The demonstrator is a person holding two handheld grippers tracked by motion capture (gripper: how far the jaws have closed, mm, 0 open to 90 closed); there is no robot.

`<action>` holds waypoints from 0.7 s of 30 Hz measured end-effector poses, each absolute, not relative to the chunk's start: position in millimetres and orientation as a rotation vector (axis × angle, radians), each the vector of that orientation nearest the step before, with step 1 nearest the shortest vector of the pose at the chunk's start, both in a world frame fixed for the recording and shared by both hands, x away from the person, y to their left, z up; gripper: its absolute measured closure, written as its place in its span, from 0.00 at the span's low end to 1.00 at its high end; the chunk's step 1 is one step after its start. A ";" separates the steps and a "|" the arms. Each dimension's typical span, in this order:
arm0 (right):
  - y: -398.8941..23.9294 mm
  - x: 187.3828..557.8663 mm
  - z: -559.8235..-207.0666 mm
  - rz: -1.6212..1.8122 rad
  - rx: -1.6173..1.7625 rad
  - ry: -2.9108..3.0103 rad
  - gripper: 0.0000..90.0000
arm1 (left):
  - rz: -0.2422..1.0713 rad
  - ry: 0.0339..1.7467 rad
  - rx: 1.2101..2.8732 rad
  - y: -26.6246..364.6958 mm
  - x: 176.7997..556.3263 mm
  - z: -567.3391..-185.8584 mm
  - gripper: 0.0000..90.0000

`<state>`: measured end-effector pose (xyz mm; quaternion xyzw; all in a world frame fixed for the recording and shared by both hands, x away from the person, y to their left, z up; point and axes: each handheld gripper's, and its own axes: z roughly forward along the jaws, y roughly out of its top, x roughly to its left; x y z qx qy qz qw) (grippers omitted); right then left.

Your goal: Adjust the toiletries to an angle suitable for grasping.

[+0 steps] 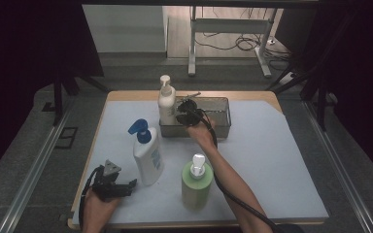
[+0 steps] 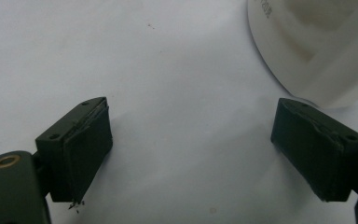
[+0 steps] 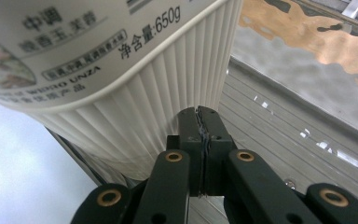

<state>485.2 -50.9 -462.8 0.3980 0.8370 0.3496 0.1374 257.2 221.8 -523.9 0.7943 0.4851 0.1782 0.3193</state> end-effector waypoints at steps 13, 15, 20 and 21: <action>-67.3 482.2 -456.3 1.060 1.138 2.399 0.68 | 0.469 1.275 2.089 221.8 257.2 -524.0 0.14; -69.6 480.1 -453.9 1.073 1.118 2.404 0.63 | 0.469 1.275 2.089 221.7 257.2 -524.0 0.14; -75.2 476.6 -449.4 1.100 1.095 2.412 0.54 | 0.470 1.275 2.089 221.7 257.1 -524.0 0.14; -76.1 476.0 -448.7 1.102 1.091 2.416 0.53 | 0.470 1.275 2.088 221.7 257.1 -524.0 0.14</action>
